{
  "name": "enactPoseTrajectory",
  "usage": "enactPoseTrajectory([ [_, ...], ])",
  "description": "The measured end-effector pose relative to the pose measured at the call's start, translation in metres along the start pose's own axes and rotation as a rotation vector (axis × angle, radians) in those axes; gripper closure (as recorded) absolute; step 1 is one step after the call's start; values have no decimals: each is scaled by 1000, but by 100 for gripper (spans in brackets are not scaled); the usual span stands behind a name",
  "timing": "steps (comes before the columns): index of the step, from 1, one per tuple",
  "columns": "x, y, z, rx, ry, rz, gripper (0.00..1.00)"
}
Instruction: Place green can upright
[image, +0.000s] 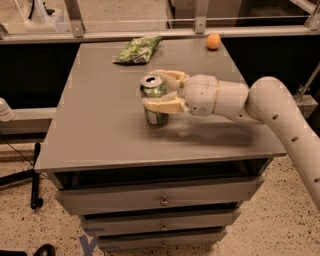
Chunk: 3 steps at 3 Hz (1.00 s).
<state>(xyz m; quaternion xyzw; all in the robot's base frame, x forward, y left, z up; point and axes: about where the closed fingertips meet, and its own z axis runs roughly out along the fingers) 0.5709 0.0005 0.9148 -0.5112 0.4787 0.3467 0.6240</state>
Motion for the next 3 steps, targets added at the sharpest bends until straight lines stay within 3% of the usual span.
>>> enactPoseTrajectory([
  [1, 3, 0, -1, -2, 8, 1, 12],
  [2, 4, -1, -4, -3, 16, 1, 0],
  [3, -7, -5, -23, 23, 38, -17, 0],
])
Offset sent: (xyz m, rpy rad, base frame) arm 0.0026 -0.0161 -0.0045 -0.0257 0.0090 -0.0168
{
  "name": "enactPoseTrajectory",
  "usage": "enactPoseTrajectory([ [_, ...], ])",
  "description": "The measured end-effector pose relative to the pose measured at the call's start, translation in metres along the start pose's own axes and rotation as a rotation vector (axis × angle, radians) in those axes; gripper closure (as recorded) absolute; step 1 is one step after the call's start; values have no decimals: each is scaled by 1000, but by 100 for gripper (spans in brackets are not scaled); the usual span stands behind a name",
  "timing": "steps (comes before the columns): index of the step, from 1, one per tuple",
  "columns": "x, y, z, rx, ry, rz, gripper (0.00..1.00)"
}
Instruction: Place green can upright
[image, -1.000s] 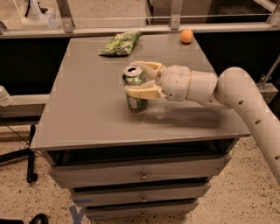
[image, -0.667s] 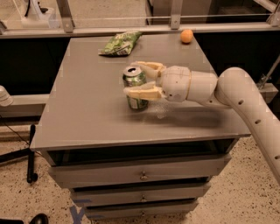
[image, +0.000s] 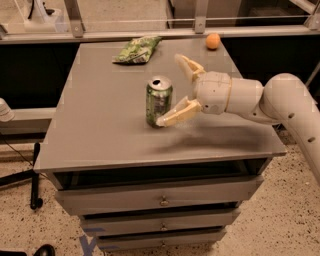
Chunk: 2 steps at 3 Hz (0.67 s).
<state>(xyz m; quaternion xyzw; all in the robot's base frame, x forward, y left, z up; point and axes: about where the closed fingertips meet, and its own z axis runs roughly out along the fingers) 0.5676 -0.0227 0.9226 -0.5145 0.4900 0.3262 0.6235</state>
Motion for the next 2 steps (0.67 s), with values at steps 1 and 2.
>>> enactPoseTrajectory([
  [1, -26, -6, -41, 53, 21, -26, 0],
  [2, -62, -8, -102, 163, -11, -54, 0],
])
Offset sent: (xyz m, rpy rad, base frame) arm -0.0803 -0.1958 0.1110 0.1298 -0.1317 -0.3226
